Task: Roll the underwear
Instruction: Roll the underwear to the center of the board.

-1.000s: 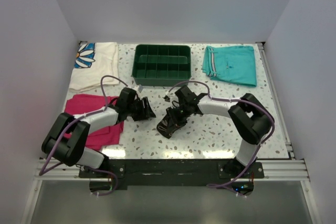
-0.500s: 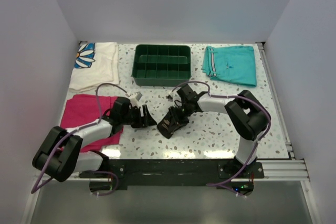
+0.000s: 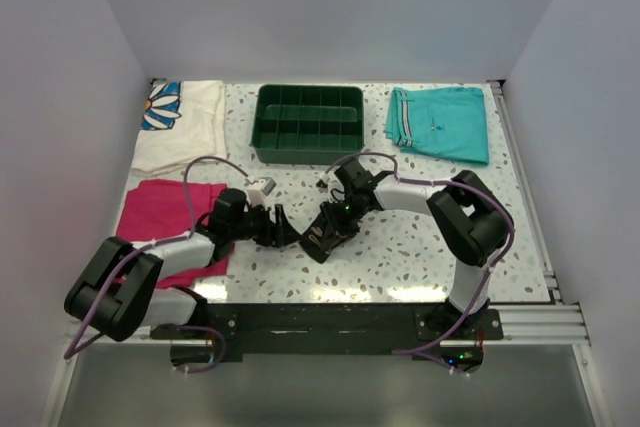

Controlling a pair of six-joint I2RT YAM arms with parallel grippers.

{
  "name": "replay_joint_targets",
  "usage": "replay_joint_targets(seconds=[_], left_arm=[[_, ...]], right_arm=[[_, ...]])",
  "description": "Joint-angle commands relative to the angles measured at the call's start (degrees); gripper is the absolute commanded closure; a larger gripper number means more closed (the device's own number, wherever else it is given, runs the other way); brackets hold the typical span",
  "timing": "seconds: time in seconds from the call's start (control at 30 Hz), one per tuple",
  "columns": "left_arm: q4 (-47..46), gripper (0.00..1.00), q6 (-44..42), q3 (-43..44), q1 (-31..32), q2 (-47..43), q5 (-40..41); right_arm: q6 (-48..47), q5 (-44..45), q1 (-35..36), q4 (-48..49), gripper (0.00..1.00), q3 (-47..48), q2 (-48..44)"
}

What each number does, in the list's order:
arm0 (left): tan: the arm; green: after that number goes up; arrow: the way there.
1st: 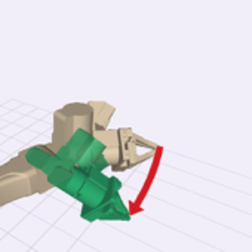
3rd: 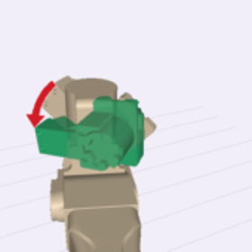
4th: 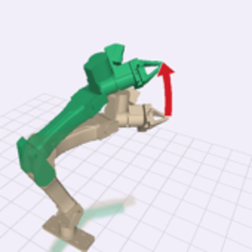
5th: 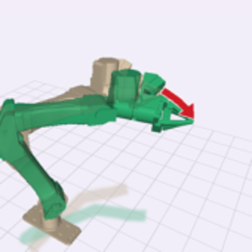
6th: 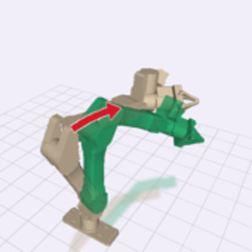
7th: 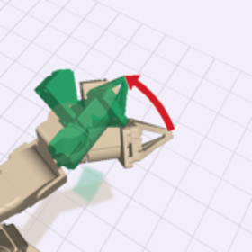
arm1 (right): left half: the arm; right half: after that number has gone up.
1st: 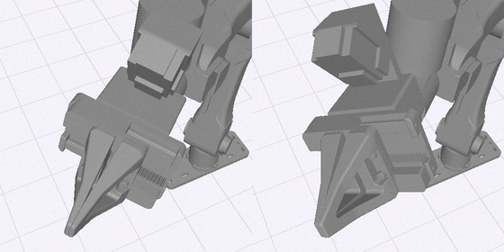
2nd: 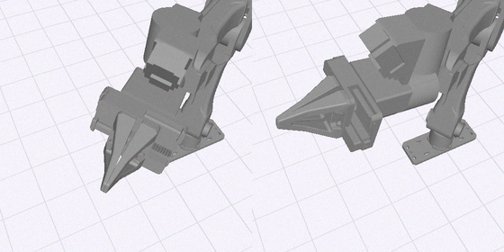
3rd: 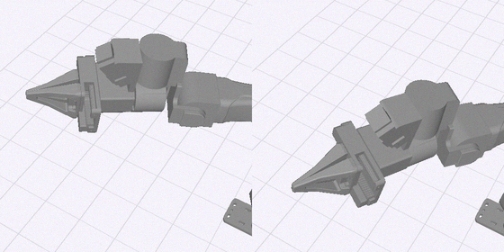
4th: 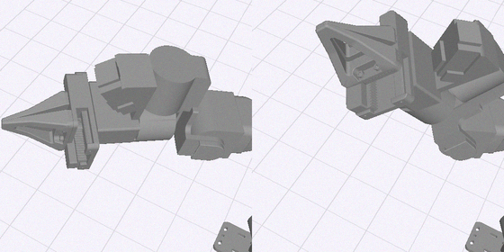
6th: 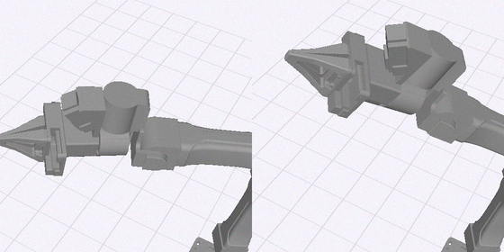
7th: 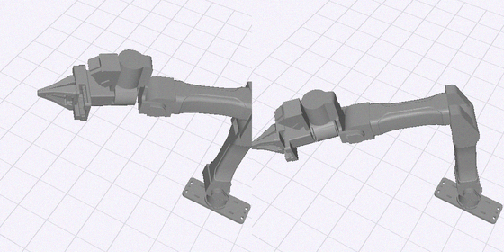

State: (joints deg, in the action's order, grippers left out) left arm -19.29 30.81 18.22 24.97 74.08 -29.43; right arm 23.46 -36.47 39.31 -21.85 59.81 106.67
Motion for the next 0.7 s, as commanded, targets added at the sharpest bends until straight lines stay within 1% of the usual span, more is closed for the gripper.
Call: replay_joint_targets(seconds=[0.0, 0.1, 0.23, 0.33, 0.47, 0.67], left_arm=[[-6.10, 0.29, -5.75, 1.47, 1.22, 3.25, -1.33], [-7.78, 0.27, -7.51, 1.73, 2.18, 5.54, -3.17], [-10.67, 0.24, -8.66, 2.35, 3.15, 5.81, -4.84], [-10.68, 0.23, -9.45, 3.05, 3.94, 5.98, -5.11], [-11.82, 0.23, -9.89, 3.75, 4.47, 9.22, -5.99], [-12.17, 0.26, -10.94, 5.42, 4.56, 12.57, -5.55]], right_arm=[[-2.54, 4.30, -0.20, -2.50, 0.84, 1.89, 1.17], [-3.07, 4.48, -0.20, -3.03, 0.83, 2.15, 1.08], [-3.16, 4.74, -0.20, -3.73, 0.83, 2.68, 1.52], [-3.07, 4.74, -0.20, -3.73, 0.83, 2.85, 1.78], [-3.16, 4.65, -0.20, -3.73, 0.82, 3.29, 2.40], [-2.81, 4.65, -0.20, -3.38, 0.82, 3.29, 1.87]])
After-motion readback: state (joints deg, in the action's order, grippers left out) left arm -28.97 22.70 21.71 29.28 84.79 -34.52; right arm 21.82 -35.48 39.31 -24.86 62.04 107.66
